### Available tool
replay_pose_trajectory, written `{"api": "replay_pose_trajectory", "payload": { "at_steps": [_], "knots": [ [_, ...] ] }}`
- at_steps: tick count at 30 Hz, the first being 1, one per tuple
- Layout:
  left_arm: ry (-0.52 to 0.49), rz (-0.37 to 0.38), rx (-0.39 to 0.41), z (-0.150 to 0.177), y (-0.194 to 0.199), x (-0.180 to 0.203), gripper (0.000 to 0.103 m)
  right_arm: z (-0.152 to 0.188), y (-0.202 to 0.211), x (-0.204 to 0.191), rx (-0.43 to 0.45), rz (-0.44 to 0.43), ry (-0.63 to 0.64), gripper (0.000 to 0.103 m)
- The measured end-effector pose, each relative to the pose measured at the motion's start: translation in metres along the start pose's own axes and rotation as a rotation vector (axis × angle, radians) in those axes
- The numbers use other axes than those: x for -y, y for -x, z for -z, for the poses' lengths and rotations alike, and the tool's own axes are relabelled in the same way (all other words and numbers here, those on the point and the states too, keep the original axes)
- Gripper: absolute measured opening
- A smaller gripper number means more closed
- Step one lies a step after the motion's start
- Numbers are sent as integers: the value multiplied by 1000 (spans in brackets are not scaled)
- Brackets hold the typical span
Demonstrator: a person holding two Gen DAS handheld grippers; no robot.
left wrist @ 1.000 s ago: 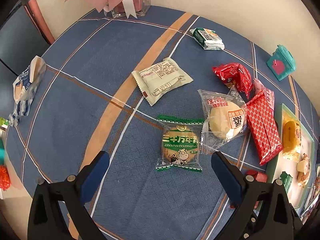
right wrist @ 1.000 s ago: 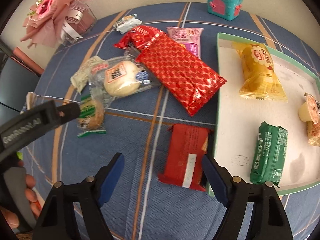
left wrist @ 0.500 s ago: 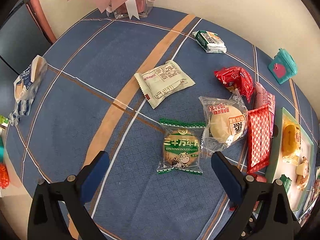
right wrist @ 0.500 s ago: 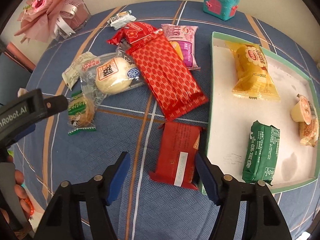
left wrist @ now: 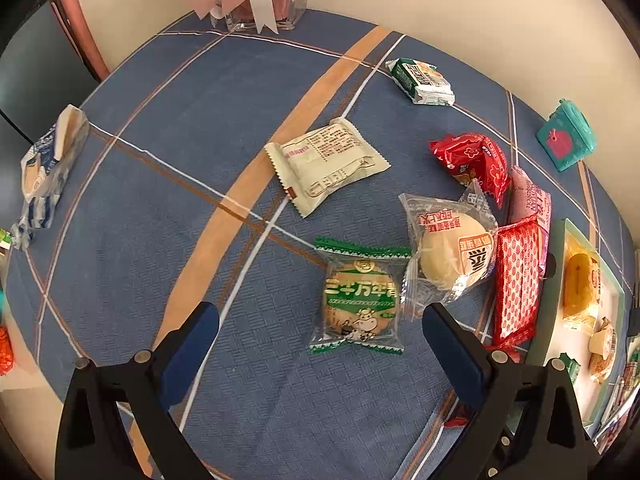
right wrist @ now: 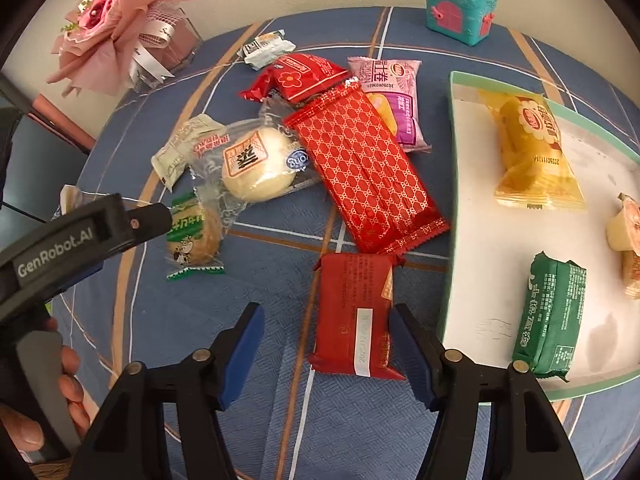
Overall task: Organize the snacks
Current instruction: 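Grasp the red box with the right tool while the left tool reaches for the round green biscuit pack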
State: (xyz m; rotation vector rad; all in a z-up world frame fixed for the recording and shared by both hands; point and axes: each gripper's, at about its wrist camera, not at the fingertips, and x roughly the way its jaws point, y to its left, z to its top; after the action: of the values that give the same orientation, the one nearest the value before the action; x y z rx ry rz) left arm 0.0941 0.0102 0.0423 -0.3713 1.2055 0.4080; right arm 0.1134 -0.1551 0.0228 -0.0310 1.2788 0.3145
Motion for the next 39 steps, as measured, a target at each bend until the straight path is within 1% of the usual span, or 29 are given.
{"api": "replay_pose_trajectory", "payload": {
  "at_steps": [4,7,11,15,17,20,24,29,36,37,39],
  "knots": [
    [0,16,-4,-3,-7,2,101,-3,-5,-1,1,51,11,62],
    [-4,15,0,-6,-12,4,101,-2,-8,3,-12,62,9,60],
    [-22,-3,12,-12,-18,7,100,0,-14,7,-26,77,17,54],
    [-36,-13,-4,-14,-31,12,98,4,-16,10,-38,84,19,53],
    [-34,-13,-19,-14,-37,13,93,6,-20,11,-41,87,20,53],
    [-33,-24,-28,-17,-47,12,91,8,-28,9,-48,95,28,53],
    [-43,-52,-12,-18,-53,17,91,12,-38,3,-54,109,37,52],
    [-23,-45,-13,-14,-61,17,91,15,-43,-2,-53,121,49,52],
    [-6,-64,-10,-12,-67,16,91,21,-45,-8,-51,133,64,52],
    [3,-77,-14,-12,-68,15,85,22,-44,-10,-52,131,62,52],
    [25,-69,-15,-12,-70,9,82,22,-44,-12,-54,125,56,52]
  ]
}}
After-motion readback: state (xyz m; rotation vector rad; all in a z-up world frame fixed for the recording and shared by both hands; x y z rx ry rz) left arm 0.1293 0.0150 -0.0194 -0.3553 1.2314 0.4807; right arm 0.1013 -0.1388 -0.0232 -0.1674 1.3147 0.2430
